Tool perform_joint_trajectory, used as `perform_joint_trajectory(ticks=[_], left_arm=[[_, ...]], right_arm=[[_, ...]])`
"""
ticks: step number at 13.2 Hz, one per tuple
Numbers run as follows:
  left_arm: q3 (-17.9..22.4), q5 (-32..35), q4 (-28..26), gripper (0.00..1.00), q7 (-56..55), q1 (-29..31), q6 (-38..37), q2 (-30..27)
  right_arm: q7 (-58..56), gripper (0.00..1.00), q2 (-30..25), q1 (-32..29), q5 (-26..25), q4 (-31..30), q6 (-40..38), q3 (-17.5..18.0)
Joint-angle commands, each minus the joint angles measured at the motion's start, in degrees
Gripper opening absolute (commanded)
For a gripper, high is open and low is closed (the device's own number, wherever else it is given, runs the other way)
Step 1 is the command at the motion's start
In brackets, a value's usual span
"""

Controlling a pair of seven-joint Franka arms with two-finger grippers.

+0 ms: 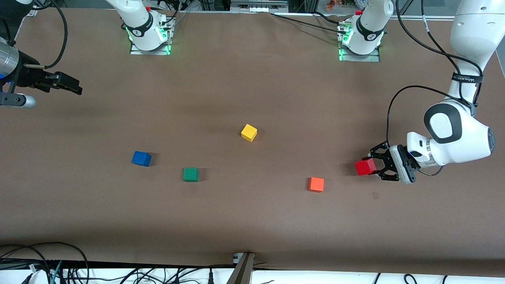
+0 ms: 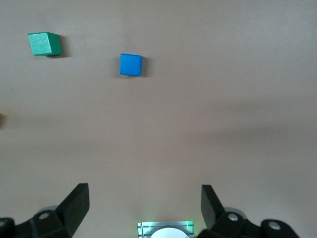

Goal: Pass red block to right arm, stack on blue
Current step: 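Lift the red cube with the left gripper while the right gripper approaches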

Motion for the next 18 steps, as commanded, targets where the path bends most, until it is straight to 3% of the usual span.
perform_joint_trajectory(ticks=[1,4,8,10,14,16,18], left_arm=[[-0.95,-6.0,5.36,0.0,9.11,0.18,-8.09,2.5],[-2.88,-13.21,11.09,0.0,14.42,-0.43,-17.86,7.87],[-10.78,-17.25,12.6,0.0,19.06,-0.52,-18.59,9.81],[-12.2,-20.86,13.9,0.0,25.1,-2.36,-18.5,11.82],[-12.29,-34.56,16.64,0.0,36.55,-8.77,-17.8,16.31],[-12.2,-40.28,16.64,0.0,39.54,-11.67,-15.0,16.32],[-12.2,-46.68,16.64,0.0,42.7,-14.83,-12.36,16.4]], right_arm=[[0.28,1.0,-0.33,-0.19,0.37,0.67,-0.79,0.15],[-0.26,1.0,0.55,-0.1,0.46,0.68,-5.35,0.42],[-0.34,1.0,2.21,-0.45,4.75,0.68,-6.24,-0.02],[-0.69,1.0,3.71,-0.72,7.82,0.68,-7.37,-0.2],[-0.78,1.0,9.41,-1.51,23.18,-0.63,-8.0,-0.29],[-1.48,1.0,11.09,-1.51,36.95,-3.01,-4.94,-0.37],[-1.49,1.0,11.8,-1.42,46.47,-4.59,-2.03,-0.29]])
